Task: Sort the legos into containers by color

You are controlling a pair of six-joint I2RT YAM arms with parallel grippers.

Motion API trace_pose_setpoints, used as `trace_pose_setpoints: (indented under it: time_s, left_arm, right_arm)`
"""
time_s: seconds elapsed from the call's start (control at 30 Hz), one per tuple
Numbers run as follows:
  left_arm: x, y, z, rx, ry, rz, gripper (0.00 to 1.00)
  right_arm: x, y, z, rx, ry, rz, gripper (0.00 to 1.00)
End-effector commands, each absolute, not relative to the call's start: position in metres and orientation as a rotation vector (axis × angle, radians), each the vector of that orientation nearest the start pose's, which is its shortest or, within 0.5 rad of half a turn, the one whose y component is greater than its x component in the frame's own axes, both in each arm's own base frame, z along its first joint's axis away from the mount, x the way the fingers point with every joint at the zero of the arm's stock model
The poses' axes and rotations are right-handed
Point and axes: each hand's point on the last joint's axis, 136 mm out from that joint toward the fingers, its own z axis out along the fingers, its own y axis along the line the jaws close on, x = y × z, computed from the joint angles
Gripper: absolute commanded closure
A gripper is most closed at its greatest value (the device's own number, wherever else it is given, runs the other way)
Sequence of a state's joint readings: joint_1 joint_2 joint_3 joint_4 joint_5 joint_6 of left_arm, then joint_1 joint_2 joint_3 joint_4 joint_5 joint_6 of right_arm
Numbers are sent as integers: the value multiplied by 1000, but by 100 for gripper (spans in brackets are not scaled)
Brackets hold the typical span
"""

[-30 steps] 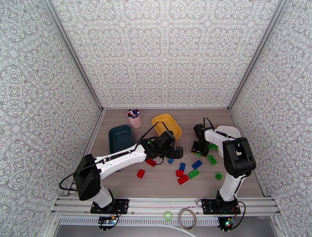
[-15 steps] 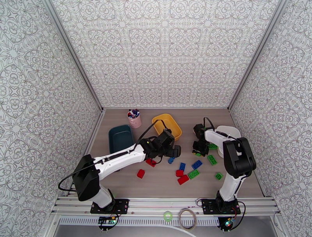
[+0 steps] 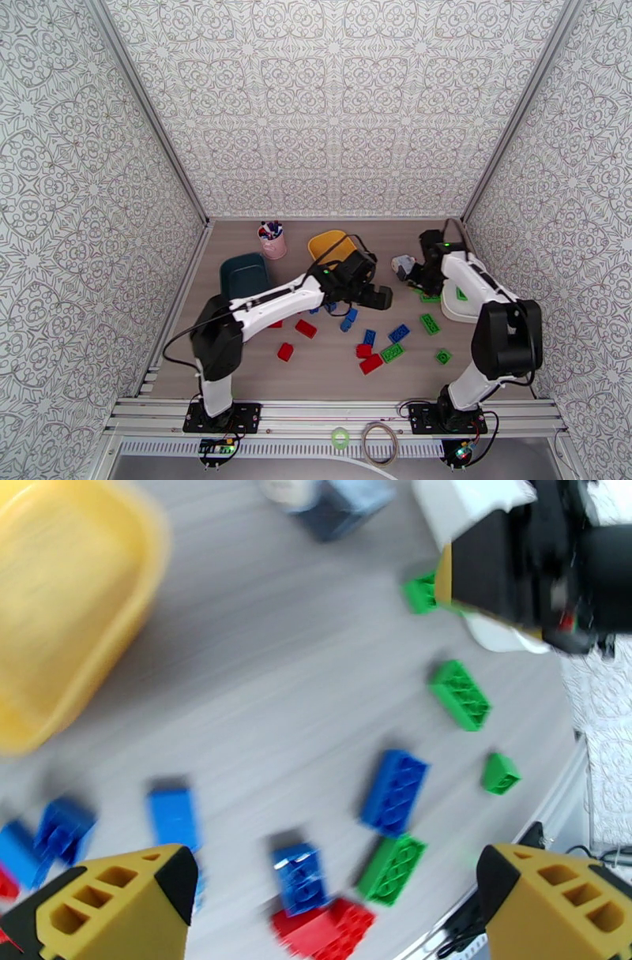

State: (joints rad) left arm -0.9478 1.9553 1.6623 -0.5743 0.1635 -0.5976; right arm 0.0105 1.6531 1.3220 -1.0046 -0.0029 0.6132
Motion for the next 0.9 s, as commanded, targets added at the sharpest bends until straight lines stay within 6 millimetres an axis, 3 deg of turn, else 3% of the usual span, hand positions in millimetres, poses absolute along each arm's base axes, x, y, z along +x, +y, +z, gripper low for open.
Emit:
trace_pose_setpoints:
  time_s: [0.0,0.2,0.3,0.4,0.6,0.73,0.87]
  left_arm:
    - [273,-486,170,699,2516,-972,1]
    - [262,-528,172,833,2483,-992,1]
    - [252,-539,175,886,2461,-987,1]
    - [250,-539,179,882,2450,-964,1]
    - [263,-507,185,795,2451,-858,1]
    - [277,-477,192,656,2454,-840,1]
    - [287,-448,195,539,2457,-806,1]
  right_arm:
    - [345,-34,136,945,2728,25,72]
    - [329,-108,145,1159,2634,-127,73]
    - [322,-132,141,1224,2622,-185,71]
    - [319,-141,131,1256,2646,-189,69]
    - [319,-139,119,1250,2676,-167,53]
    - [320,-133,127,1220,2648,-108,45]
    - [320,-122,142,1145,2637,-55,44]
